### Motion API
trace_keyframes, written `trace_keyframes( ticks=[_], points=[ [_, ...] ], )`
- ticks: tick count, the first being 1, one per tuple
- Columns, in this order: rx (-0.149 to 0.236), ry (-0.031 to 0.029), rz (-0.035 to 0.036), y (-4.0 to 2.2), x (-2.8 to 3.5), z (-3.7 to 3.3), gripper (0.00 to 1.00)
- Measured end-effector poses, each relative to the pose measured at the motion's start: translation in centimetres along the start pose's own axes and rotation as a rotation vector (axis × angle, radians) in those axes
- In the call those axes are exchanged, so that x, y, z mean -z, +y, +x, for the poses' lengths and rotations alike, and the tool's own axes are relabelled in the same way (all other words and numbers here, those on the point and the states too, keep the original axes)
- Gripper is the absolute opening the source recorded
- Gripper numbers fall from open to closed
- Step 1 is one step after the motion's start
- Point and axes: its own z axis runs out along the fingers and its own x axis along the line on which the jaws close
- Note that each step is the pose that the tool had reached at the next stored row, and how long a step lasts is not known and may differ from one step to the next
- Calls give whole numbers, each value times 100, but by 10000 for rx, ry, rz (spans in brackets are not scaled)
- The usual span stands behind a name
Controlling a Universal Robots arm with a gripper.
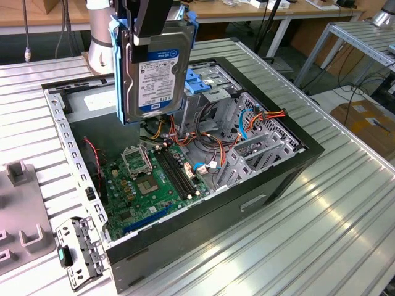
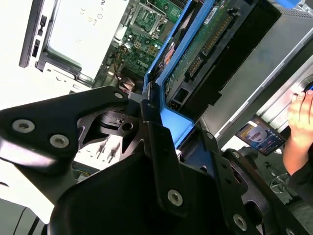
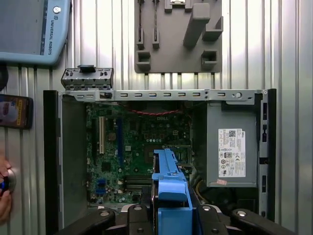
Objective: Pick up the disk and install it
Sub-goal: 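Insert the disk into the insertion slot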
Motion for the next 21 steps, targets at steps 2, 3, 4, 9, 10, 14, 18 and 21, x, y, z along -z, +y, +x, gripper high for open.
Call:
trace_keyframes(
  ticks=[2,3,4,9,10,14,18,21],
  points=[
    [0,0,0,0,-1,26,37],
    [0,0,0,-1,-3,46,37],
    [0,1,0,-1,-3,66,37],
    [0,1,0,-3,-8,150,37],
    [0,1,0,-3,-9,165,37],
    [0,0,0,-4,-13,228,37],
    [0,1,0,-5,-16,293,37],
    [0,1,0,-5,-18,328,37]
  ],
)
